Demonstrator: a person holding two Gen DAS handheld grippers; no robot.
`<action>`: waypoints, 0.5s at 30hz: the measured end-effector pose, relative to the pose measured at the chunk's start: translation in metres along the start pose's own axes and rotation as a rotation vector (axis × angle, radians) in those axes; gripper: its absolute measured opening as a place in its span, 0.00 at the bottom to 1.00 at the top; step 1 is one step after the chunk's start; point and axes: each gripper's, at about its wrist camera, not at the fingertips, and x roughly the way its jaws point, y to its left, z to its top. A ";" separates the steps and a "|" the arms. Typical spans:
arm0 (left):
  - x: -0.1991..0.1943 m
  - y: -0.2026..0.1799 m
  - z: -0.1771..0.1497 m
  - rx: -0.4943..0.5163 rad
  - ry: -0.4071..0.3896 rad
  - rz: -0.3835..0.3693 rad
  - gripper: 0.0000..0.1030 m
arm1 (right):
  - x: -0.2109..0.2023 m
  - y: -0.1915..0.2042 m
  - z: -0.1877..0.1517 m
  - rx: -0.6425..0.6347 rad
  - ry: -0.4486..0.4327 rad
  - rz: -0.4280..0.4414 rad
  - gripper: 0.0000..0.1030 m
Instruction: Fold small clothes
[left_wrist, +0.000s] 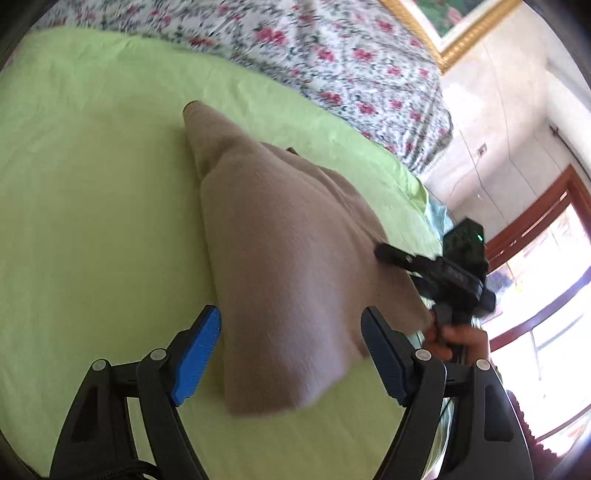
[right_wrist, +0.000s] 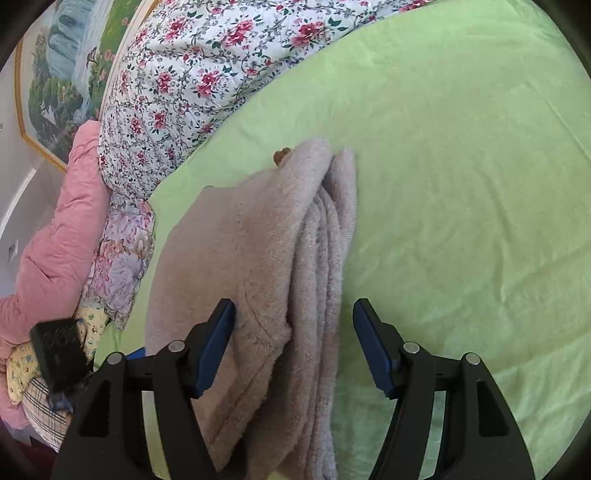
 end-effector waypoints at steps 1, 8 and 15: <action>0.008 0.006 0.008 -0.018 0.018 -0.021 0.76 | 0.001 0.000 0.002 0.002 0.002 0.007 0.65; 0.061 0.048 0.049 -0.182 0.122 -0.105 0.83 | 0.014 -0.005 0.013 0.048 0.010 0.043 0.65; 0.087 0.060 0.045 -0.191 0.130 -0.169 0.64 | 0.039 -0.003 0.015 0.047 0.074 0.078 0.55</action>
